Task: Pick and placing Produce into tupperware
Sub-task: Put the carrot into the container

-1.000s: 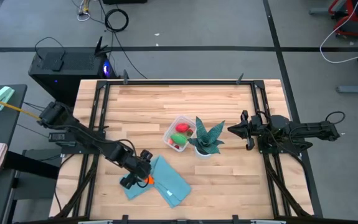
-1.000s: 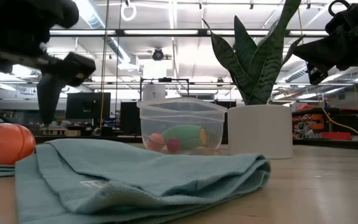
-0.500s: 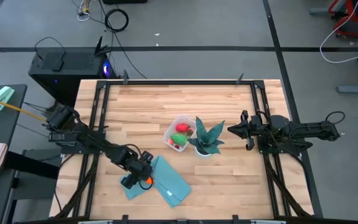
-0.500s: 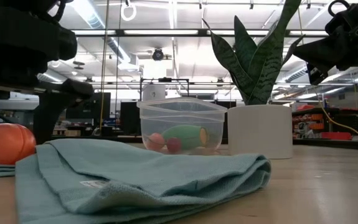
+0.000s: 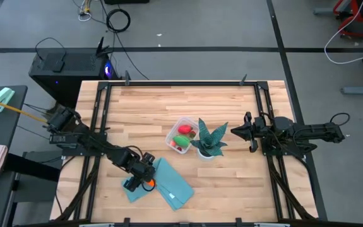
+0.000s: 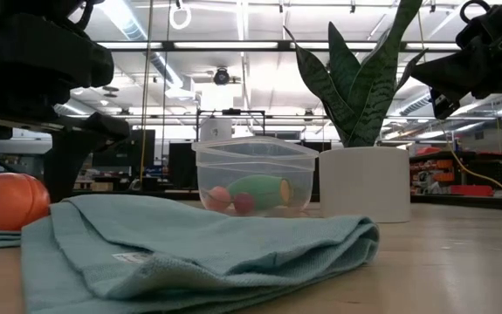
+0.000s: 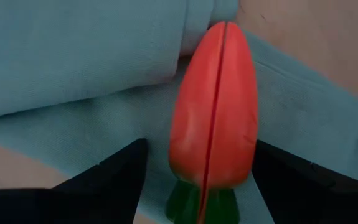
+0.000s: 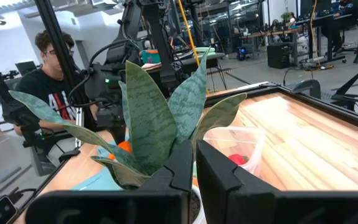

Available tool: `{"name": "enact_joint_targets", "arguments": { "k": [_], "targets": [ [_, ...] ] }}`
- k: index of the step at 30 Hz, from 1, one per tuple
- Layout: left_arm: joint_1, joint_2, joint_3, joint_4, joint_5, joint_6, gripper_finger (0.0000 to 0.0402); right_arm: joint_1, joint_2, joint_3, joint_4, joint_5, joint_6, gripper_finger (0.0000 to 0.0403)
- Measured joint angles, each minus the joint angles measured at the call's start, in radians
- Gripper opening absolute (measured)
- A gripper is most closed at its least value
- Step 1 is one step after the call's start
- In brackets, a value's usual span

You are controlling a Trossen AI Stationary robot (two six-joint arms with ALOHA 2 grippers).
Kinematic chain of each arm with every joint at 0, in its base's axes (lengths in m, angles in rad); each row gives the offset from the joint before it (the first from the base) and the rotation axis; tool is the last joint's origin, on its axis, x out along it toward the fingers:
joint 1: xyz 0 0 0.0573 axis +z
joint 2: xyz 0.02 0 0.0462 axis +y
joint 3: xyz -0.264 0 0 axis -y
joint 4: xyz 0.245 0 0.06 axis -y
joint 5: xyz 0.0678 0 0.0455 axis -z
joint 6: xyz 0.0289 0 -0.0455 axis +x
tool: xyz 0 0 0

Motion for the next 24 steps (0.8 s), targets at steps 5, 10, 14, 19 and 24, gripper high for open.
{"name": "enact_joint_targets", "arguments": {
  "k": [5, 10, 14, 19, 24],
  "targets": [
    [0.000, 0.000, 0.000, 0.001, 0.038, -0.006, 0.0254, 0.000, 0.000, 0.000, 0.000, 0.000, 0.000, 0.0025],
    [0.000, 0.000, 0.000, 0.005, 0.057, -0.007, 0.0222, 0.000, 0.000, 0.000, 0.000, 0.000, 0.000, 0.0025],
    [0.000, 0.000, 0.000, 0.005, 0.057, -0.006, 0.0201, 0.000, 0.000, 0.000, 0.000, 0.000, 0.000, 0.0025],
    [0.000, 0.000, 0.000, 0.006, 0.057, -0.006, 0.0186, 0.000, 0.000, 0.000, 0.000, 0.000, 0.000, 0.0025],
    [0.000, 0.000, 0.001, 0.005, 0.057, -0.006, 0.0193, 0.000, 0.000, 0.000, 0.000, 0.000, 0.000, 0.0025]
  ]
}}
